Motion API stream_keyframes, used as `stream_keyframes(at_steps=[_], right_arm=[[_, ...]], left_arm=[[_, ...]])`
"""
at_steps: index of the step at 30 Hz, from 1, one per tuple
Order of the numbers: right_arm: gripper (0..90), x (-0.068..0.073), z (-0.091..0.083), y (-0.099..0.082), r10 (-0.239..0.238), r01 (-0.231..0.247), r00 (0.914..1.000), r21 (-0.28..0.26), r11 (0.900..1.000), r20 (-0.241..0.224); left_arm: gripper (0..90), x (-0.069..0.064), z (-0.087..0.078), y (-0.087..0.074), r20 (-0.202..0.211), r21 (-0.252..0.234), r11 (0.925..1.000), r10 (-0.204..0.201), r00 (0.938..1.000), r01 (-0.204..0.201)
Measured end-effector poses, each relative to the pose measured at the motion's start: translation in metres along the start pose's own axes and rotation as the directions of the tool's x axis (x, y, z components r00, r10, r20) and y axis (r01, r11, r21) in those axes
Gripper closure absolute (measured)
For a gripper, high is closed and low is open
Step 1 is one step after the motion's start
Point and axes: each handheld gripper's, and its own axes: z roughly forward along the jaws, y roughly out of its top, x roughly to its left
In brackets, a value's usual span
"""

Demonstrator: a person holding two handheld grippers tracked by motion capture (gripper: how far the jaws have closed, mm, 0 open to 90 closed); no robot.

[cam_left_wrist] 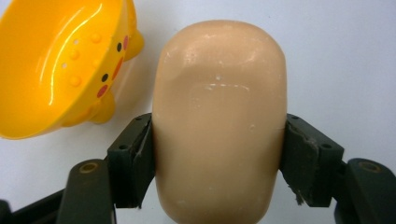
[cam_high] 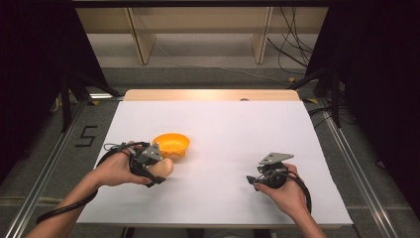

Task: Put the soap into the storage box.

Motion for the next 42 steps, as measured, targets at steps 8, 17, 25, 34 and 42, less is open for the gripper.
stream_keyframes(at_steps=[8,17,25,34,42], right_arm=[[44.9,-0.001,-0.001,0.0,-0.009,0.009,1.0,0.009,0.9999,0.001],[44.9,-0.001,-0.001,0.0,-0.009,0.009,1.0,0.007,0.9999,0.002],[44.9,-0.001,-0.002,0.0,-0.009,0.009,0.9999,-0.005,0.9999,0.011],[44.9,0.0,-0.001,0.001,0.006,-0.006,0.9999,-0.007,1.0,0.01],[44.8,0.0,-0.001,0.001,0.005,-0.005,0.9999,-0.007,1.0,0.01]], left_arm=[[32.4,0.005,-0.002,0.001,-0.011,0.001,1.0,0.004,0.9999,-0.004],[32.4,0.011,-0.006,0.004,-0.026,-0.007,1.0,0.002,0.9997,-0.002],[32.4,0.015,-0.007,0.005,-0.035,-0.014,0.9999,0.001,0.9994,-0.001],[32.4,0.02,-0.009,0.006,-0.046,-0.014,0.9999,-0.006,0.9989,0.005],[32.4,0.024,-0.01,0.008,-0.056,-0.018,0.9998,-0.001,0.9984,0.0]])
